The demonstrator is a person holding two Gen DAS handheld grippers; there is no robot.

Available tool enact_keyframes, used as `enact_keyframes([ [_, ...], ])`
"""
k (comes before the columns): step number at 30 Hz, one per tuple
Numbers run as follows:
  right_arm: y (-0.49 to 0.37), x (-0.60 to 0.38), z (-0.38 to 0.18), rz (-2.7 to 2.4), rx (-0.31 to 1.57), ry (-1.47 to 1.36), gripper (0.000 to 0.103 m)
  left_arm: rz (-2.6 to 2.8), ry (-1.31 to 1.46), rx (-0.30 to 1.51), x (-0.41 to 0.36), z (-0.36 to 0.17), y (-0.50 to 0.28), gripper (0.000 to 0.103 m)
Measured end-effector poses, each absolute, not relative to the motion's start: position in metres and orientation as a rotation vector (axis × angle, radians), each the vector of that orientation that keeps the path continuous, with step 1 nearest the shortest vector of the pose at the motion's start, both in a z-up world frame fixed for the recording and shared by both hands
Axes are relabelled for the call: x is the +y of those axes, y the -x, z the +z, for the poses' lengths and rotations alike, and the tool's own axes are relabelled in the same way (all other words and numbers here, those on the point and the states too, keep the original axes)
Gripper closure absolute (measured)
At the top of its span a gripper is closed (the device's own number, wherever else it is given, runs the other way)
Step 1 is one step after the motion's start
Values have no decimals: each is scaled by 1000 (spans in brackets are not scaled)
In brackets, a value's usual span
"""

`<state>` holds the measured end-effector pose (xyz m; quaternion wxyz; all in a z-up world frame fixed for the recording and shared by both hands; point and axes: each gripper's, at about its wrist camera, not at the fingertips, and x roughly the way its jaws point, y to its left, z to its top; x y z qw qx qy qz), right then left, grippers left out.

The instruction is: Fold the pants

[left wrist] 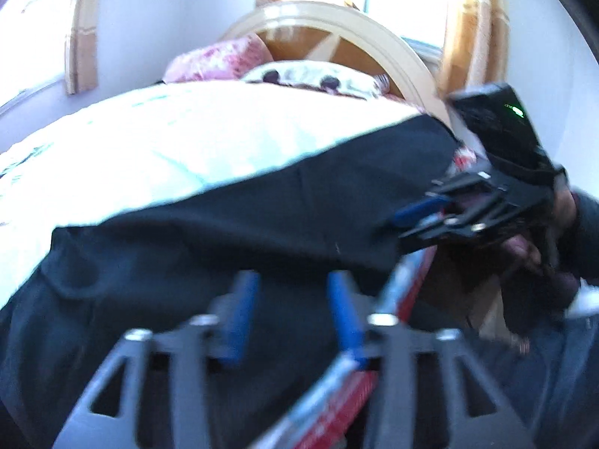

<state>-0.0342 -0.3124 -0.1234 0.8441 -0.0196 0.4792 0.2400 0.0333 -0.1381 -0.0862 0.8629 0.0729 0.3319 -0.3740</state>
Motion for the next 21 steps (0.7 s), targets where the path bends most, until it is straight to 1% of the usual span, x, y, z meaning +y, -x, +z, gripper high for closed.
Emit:
enact_keyframes([
  [3,44,-366,-104,375,930,-116,61,-846,-120,675,-161,-78,-46,39],
  [5,56,-406,-95,264,875,-211,61,-861,-172,684,-182,-83,-51,38],
  [8,81,-474,-85,82,784,-394,61,-847,-257,879,-212,-123,-68,38],
  [10,101,-523,-83,-56,719,-536,61,-856,-288,835,-217,-127,-62,31],
  [11,108,-541,-84,-106,704,-586,61,-862,-305,820,-219,-125,-58,25],
  [15,118,-586,-98,-162,675,-763,61,-870,-254,812,-218,-115,-56,25],
  [18,111,-595,-107,-104,642,-856,61,-857,-221,760,-213,-103,-56,25],
  [19,106,-598,-110,-94,639,-879,61,-854,-217,751,-213,-100,-58,24],
  [21,94,-601,-121,-105,651,-921,61,-833,-218,742,-215,-100,-60,19],
])
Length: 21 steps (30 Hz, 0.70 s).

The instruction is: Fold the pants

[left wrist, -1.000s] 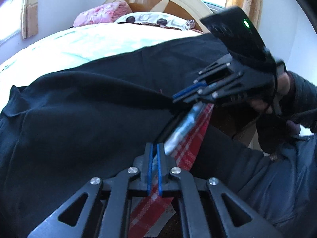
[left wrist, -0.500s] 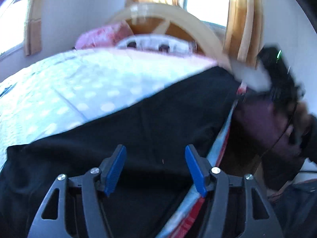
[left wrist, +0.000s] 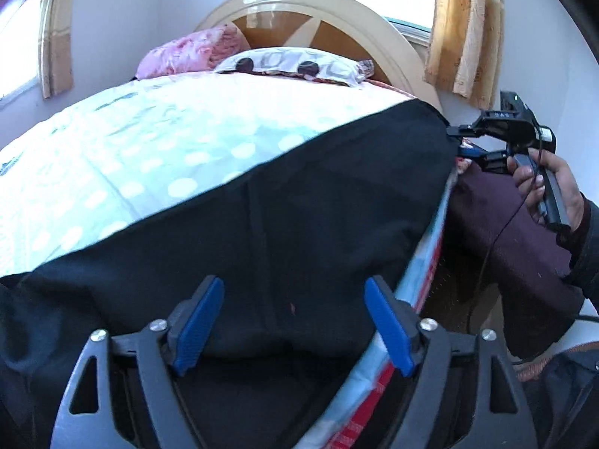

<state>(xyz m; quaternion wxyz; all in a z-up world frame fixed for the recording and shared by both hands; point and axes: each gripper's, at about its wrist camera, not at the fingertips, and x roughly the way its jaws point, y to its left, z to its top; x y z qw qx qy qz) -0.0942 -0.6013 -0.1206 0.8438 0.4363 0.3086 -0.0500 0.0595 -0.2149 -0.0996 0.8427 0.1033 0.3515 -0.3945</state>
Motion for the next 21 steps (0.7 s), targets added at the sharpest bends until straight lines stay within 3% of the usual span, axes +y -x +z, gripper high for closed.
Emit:
enact_keyframes([
  [18,92,-623,-140,-57,579,-1077,61,-775,-186,807,-215,-114,-80,19],
  [19,92,-623,-138,-50,571,-1075,65,-776,-184,809,-215,-114,-80,19],
  [21,94,-619,-130,-56,562,-1033,85,-779,-182,811,-214,-115,-79,19],
])
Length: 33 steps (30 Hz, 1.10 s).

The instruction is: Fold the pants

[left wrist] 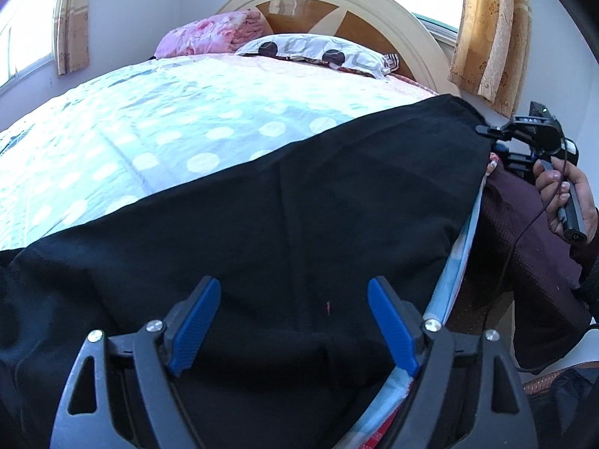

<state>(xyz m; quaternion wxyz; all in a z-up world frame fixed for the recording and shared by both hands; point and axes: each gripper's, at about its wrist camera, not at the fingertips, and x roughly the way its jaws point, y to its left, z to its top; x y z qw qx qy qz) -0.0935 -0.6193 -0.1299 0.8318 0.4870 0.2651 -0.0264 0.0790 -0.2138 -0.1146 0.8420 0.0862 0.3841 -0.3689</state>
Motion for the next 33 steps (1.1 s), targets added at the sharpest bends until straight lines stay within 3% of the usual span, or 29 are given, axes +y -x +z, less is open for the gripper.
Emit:
enact_keyframes([
  [8,90,-576,-73,-23,516,-751,91,-828,-102,816,-210,-107,-78,19],
  [14,57,-447,-24,228,566,-304,91,-895,155,798,-173,-86,-83,19],
  [18,34,-343,-46,441,678,-130,91,-846,300,787,-128,-84,-85,19],
  [21,20,-277,-84,521,776,7,91,-787,327,785,-105,-88,-87,11],
  [27,0,-237,-137,519,903,118,90,-813,370,868,-108,-113,-89,11],
  [29,-2,-242,-137,524,923,106,83,-828,369,889,-117,-118,-90,11],
  [31,3,-250,-132,554,928,118,59,-846,361,913,-128,-122,-92,11],
  [33,14,-257,-128,555,914,142,51,-853,359,927,-132,-123,-91,11],
])
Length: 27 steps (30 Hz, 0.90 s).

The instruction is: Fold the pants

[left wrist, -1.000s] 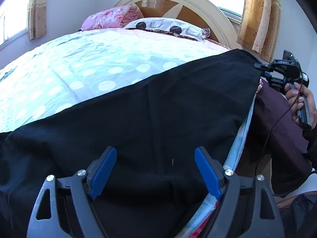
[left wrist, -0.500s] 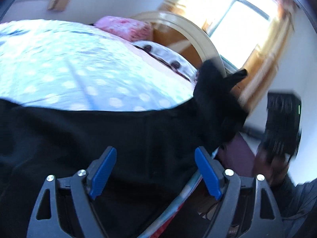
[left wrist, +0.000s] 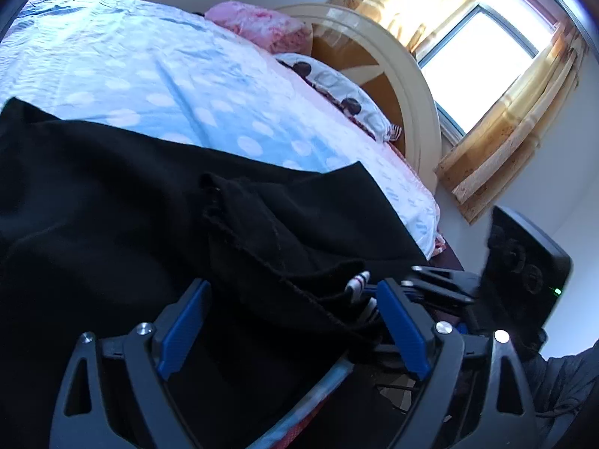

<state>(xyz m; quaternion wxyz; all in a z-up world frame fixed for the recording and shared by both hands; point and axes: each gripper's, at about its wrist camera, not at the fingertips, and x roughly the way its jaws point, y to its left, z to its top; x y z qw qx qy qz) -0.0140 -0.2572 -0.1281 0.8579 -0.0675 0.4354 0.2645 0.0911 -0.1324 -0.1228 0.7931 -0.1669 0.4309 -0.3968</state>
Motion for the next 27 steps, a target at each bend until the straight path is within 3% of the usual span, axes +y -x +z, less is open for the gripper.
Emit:
enact_keyframes([
  [4,33,-282,-121,516,891,136,51,-844,375,948,-135,-123,-94,12],
  [11,32,-333,-119,474,835,-118,51,-742,392,969,-134,-113,-89,19],
  [13,33,-334,-117,473,813,-118,51,-683,303,984,-138,-109,-86,30],
  [15,33,-334,-118,476,800,-117,51,-665,247,992,-144,-107,-82,60],
  [17,33,-335,-119,474,796,-122,51,-662,173,984,-155,-106,-78,73],
  [19,30,-335,-122,466,797,-137,51,-662,170,993,-160,-111,-80,75],
  [21,30,-337,-122,467,797,-157,51,-671,188,990,-159,-114,-83,91],
  [27,35,-345,-116,441,759,-187,51,-649,204,904,-134,-96,-88,94],
])
